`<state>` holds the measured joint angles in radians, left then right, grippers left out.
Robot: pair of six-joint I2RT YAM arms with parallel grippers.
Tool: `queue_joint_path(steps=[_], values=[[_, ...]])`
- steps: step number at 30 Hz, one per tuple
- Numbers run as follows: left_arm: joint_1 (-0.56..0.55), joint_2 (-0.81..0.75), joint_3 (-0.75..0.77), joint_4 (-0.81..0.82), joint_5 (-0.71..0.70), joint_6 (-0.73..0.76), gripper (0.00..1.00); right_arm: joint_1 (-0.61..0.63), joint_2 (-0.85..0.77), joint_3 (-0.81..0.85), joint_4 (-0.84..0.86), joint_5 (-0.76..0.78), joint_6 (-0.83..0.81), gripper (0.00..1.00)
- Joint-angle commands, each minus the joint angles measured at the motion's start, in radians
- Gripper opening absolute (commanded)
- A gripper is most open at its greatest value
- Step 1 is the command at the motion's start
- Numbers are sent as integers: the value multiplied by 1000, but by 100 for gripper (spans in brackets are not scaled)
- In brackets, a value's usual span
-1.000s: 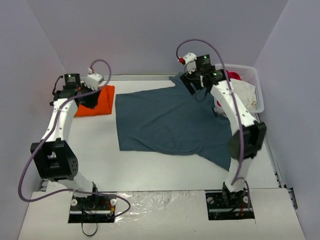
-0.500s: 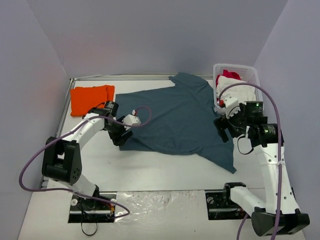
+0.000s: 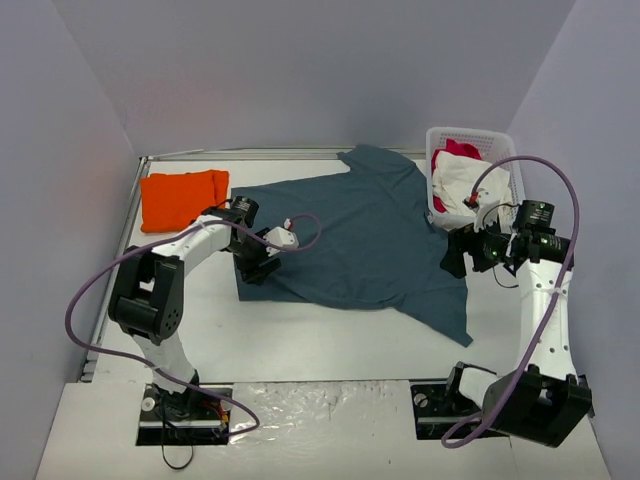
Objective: Fold and stack the t-shirts
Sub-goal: Flatten out the tshirt, then grap the side of the flattened tshirt closest away from the robot with both arms
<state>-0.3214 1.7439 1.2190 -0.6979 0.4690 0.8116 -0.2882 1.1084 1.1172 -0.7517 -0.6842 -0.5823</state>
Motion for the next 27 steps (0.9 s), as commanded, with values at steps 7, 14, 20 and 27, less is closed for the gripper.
queue_joint_path(steps=[7,14,20,27], values=[[-24,46,63,-15,-16,57,59,-25,65,-65,38,-129,-57,80],[-28,78,63,-18,-23,58,58,-14,36,-96,63,-112,-48,81],[-34,85,69,-34,-27,51,31,-3,44,-100,68,-97,-42,82],[-39,66,99,-60,-69,21,2,9,44,-108,81,-78,-30,82]])
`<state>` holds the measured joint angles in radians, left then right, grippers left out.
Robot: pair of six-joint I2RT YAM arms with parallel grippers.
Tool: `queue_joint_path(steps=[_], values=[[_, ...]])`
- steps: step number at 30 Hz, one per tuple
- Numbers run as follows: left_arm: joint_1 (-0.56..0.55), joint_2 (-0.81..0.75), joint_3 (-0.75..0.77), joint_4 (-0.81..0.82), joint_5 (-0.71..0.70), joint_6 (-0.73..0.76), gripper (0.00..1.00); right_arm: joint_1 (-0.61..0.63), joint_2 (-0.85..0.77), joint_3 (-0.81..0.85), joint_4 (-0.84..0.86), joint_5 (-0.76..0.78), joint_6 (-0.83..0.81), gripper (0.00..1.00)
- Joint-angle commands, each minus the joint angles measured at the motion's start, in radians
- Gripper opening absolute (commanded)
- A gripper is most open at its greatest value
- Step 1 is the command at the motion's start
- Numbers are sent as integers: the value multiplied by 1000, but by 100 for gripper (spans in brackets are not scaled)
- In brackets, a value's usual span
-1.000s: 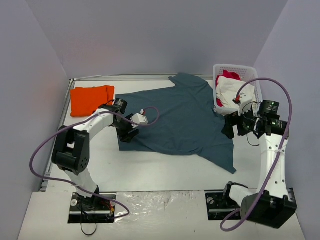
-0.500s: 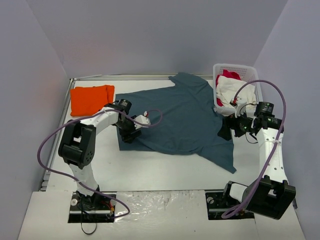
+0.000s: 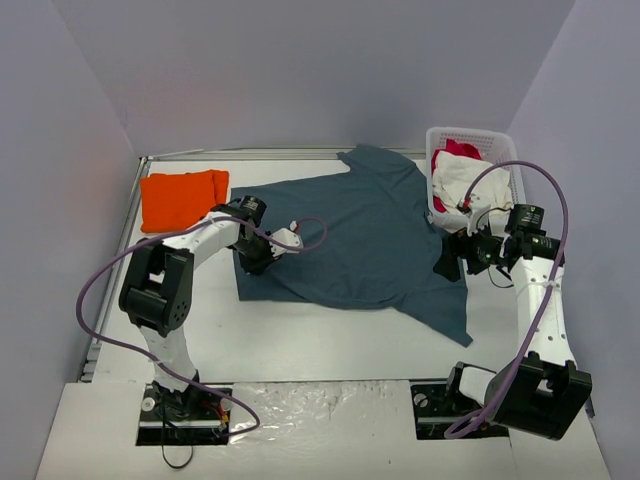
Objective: Fold and stack the t-shirts
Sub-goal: Grap the side of the flattened tshirt closest away from the robot with both arms
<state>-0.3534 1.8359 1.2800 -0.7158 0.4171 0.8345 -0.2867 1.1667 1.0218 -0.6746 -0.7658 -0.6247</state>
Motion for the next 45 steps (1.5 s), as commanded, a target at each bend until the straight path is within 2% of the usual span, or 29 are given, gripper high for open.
queue_joint_path(steps=[1,5,10,12,13,16,20,21,24,26,29,30,32,37,40,45], values=[[-9,-36,36,-40,-24,-11,2,7,-15,-12,6,5,16,82],[-9,-89,30,-37,-57,-32,2,7,-18,-8,4,0,17,82],[-4,-197,-54,55,-237,-118,2,24,31,64,-25,22,13,85],[1,-237,-82,94,-314,-136,2,67,76,154,-103,90,-47,85],[11,-251,-93,99,-325,-138,3,90,121,182,-144,193,-53,84],[34,-303,-125,99,-339,-156,2,188,200,257,-268,308,-127,78],[53,-349,-168,105,-368,-179,2,271,280,277,-441,364,-254,74],[56,-363,-182,107,-371,-187,2,288,298,273,-479,370,-307,72],[63,-385,-209,113,-389,-218,2,352,346,215,-510,456,-302,63],[65,-394,-220,116,-399,-238,2,371,360,141,-510,537,-314,62],[67,-406,-246,131,-408,-268,2,388,390,81,-510,571,-332,47],[68,-409,-251,134,-406,-287,2,391,407,71,-510,573,-336,39],[70,-409,-261,142,-408,-294,3,415,421,26,-511,577,-342,32],[103,-408,-263,136,-406,-295,3,449,476,15,-511,568,-340,32],[114,-408,-257,131,-396,-298,2,469,511,17,-510,542,-331,35],[116,-392,-255,133,-394,-298,2,517,594,14,-511,481,-307,46]])
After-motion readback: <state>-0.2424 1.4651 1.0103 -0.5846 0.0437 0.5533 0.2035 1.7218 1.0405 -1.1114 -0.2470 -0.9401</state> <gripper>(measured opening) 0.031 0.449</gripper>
